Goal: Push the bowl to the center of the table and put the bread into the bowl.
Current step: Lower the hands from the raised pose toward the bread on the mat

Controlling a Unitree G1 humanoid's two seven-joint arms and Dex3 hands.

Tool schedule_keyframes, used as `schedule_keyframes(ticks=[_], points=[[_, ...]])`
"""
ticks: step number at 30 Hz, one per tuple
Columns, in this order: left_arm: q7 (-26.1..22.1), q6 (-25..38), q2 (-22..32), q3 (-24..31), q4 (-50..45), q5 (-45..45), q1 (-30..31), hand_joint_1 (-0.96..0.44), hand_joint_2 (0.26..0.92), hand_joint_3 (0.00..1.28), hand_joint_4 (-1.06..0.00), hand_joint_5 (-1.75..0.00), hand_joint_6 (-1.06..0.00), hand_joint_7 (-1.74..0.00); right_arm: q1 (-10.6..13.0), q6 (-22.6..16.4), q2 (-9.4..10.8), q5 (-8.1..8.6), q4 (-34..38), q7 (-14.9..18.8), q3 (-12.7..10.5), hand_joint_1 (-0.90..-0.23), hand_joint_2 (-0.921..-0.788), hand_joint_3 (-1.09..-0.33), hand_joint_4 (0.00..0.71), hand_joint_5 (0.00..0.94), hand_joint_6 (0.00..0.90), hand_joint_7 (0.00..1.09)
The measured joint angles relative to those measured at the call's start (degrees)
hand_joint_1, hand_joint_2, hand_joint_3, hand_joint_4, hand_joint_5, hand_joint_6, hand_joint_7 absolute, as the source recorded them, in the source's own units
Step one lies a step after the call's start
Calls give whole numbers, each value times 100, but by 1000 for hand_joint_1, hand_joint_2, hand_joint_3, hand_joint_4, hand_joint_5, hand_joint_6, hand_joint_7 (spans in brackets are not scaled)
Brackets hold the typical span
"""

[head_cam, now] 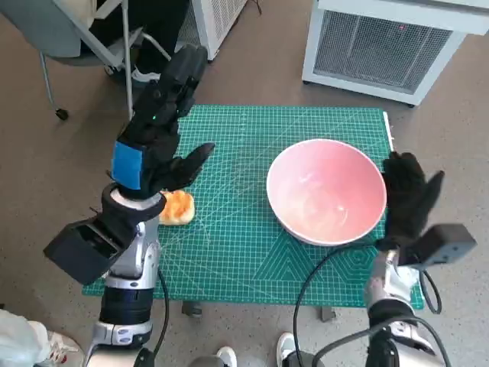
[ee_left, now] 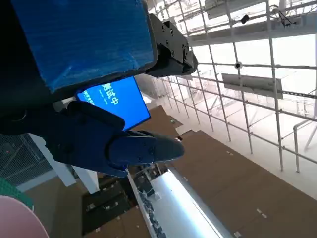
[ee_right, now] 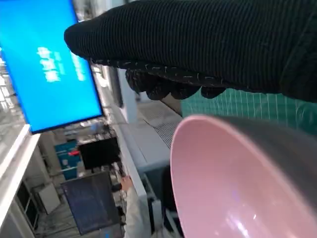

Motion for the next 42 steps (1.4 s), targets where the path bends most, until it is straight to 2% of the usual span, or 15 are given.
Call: schedule_keyframes(ticks=[7,17,25,29,34,42], points=[[12,55,10,2,-130,2,64,-466,921,269,-235,-5,-403,-21,-263,132,114,-61,93,-156,24,-485,-921,-845,195,7,52,502],[74,163,69,9,-378,21,206,-491,921,271,-230,-1,-402,-19,-686,362,340,72,160,-40,-161,-515,-921,-798,175,3,44,530],[168,275,114,45,-535,27,350,-519,921,272,-226,-1,-411,-23,-911,405,495,23,197,-27,-175,-507,-921,-815,149,0,11,574],[190,326,133,61,-628,32,412,-531,921,273,-232,-4,-424,-29,-1025,494,559,-55,219,-95,-131,-490,-921,-845,113,1,2,529],[269,396,154,98,-750,75,505,-539,921,272,-225,0,-425,-29,-1209,693,611,-77,257,-240,-87,-472,-921,-866,122,3,36,430],[357,517,204,164,-951,110,656,-535,921,270,-216,0,-425,-27,-1404,909,621,-256,278,-335,1,-456,-921,-870,119,0,53,408]])
